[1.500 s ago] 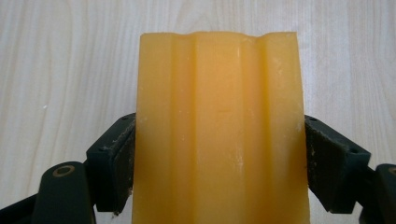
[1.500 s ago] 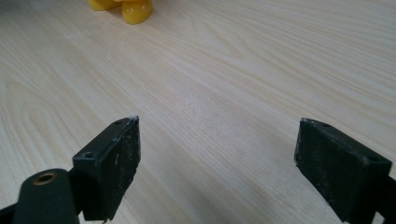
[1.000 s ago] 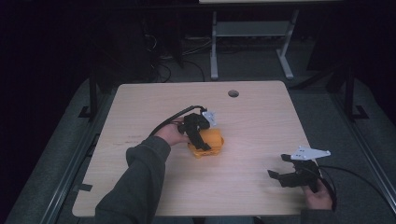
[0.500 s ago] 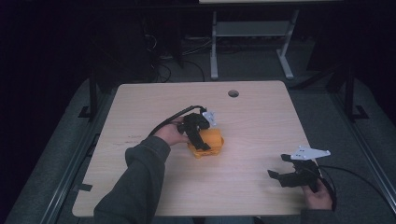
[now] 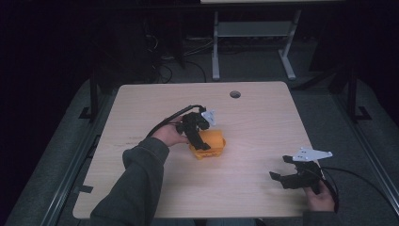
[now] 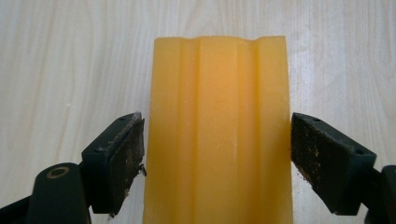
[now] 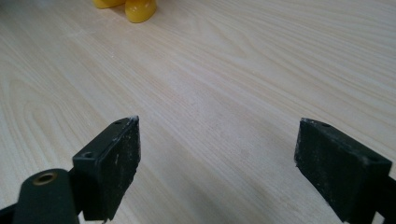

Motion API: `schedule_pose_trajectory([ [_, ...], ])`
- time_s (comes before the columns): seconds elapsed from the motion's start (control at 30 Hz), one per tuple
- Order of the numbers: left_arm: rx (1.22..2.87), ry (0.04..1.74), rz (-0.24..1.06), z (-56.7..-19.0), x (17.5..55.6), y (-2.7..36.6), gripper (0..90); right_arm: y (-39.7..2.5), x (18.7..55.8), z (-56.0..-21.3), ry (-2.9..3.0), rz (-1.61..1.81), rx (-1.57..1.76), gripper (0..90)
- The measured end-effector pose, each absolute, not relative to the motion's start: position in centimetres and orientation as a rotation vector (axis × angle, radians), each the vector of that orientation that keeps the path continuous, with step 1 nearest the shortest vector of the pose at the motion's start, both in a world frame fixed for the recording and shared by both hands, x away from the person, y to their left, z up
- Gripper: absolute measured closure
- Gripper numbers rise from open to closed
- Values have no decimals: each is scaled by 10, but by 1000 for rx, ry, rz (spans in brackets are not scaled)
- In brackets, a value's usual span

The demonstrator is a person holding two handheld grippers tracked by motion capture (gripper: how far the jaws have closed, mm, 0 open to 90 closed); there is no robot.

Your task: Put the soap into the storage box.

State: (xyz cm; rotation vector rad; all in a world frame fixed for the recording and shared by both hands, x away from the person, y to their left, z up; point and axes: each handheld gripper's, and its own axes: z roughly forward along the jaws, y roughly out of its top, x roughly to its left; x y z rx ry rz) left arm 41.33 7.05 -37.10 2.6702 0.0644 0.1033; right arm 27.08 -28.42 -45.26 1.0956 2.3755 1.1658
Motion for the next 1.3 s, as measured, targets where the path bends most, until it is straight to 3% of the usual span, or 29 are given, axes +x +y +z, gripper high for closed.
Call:
schedule_pose_trajectory([
  [1.3, 2608, 174, 193, -346, 378, 135, 201, -282, 271, -454, 2368, 1153, 1113, 139],
])
